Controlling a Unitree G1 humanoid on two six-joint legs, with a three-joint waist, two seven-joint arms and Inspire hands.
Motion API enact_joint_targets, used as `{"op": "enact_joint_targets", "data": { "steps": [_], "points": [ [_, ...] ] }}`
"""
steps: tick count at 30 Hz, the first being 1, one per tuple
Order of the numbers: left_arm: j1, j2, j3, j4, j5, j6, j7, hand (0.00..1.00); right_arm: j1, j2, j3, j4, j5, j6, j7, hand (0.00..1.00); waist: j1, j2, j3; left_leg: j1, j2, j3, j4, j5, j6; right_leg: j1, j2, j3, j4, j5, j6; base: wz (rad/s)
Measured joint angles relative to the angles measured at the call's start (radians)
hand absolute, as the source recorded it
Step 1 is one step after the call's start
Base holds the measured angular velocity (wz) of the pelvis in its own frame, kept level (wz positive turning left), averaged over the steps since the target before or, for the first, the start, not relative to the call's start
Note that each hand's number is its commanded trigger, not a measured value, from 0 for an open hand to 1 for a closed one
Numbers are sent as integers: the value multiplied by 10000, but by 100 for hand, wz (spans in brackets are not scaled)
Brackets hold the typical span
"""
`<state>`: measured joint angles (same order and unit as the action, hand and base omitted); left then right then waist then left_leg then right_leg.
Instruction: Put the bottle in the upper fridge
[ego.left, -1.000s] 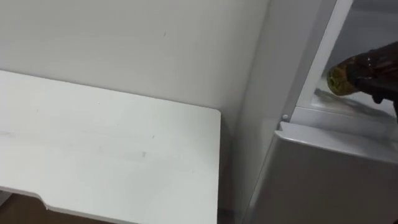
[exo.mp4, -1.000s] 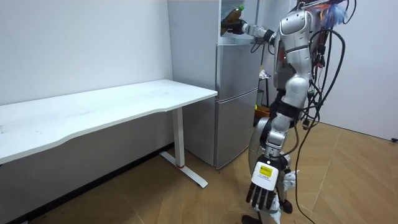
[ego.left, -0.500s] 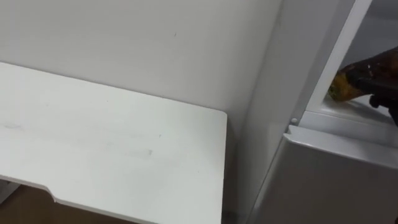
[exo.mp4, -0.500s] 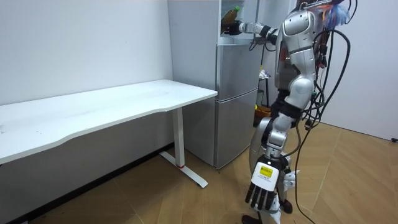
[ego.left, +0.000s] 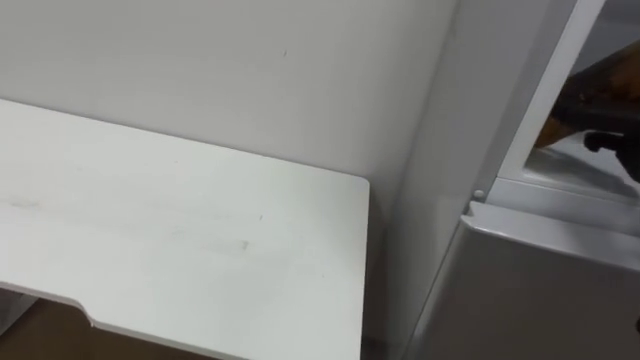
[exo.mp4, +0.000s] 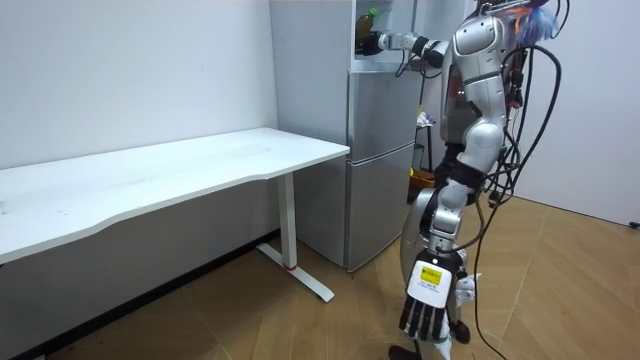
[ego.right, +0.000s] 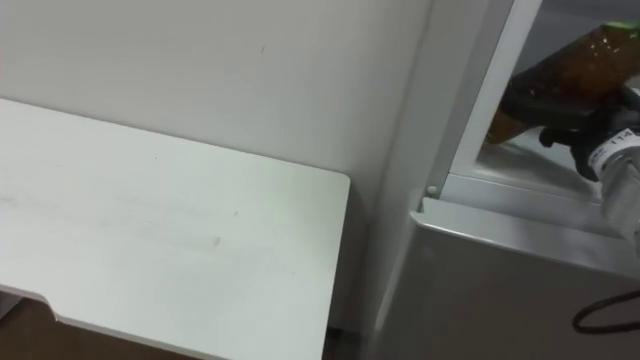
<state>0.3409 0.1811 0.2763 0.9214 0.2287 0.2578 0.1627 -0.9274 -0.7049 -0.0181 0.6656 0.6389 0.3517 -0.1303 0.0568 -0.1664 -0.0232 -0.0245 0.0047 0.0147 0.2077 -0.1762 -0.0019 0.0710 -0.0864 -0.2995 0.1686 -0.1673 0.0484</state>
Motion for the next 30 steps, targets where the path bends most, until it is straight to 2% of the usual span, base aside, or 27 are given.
{"op": "enact_joint_targets", "data": {
  "steps": [6, 11, 15, 22, 23, 24, 25, 30],
  "points": [
    [15, -1, -17, 52, -5, 41, -224, 0, -961, -138, 690, 1598, 31, -8, 529, 100, 53, 16, 24, 133, -3, -59, 15, 0, -2, 190, 1, -29, -2, 0, 0, 4],
    [17, 0, -26, 49, -7, 46, -289, 0, -975, -224, 767, 1875, 130, -10, 798, 100, 200, -50, 76, 230, 17, 11, -42, -2, -7, 252, 3, -51, 4, 0, 0, -4],
    [17, 12, -24, 51, -5, 48, -416, 0, -975, -399, 848, 1943, 122, -7, 1017, 100, 286, -57, 75, 216, 20, 25, -30, -2, -7, 234, 3, -73, 9, 0, -1, 0],
    [13, 61, -8, 50, 2, 49, -588, 0, -1059, -469, 863, 2358, 12, -9, 1124, 100, 394, -139, 59, 312, 20, -7, -33, 1, -8, 316, 3, -123, 14, 0, 0, 0],
    [8, 72, -11, 46, -1, 47, -589, 0, -1095, -469, 898, 2444, -30, -10, 1111, 83, 442, -153, 62, 333, 20, -2, -40, 1, -9, 331, 3, -128, 10, 0, 0, 0],
    [5, 87, -17, 33, -4, 48, -588, 0, -1187, -475, 958, 2606, -31, -11, 1106, 11, 456, -168, 65, 331, 20, -8, -42, 1, -9, 334, 3, -148, 10, 0, 0, 0],
    [5, 104, -18, 25, -4, 47, -588, 0, -1195, -478, 959, 2656, -42, -16, 1106, 0, 488, -181, 68, 336, 20, -8, -43, 1, -9, 334, 3, -149, 9, 0, 0, 0],
    [50, 215, -36, 27, -5, 101, -585, 0, -1204, -501, 958, 2742, -120, -97, 1120, 0, 611, -141, 102, 337, 23, -16, -32, 0, -12, 350, 8, -147, 3, 0, -1, 0]
  ]
}}
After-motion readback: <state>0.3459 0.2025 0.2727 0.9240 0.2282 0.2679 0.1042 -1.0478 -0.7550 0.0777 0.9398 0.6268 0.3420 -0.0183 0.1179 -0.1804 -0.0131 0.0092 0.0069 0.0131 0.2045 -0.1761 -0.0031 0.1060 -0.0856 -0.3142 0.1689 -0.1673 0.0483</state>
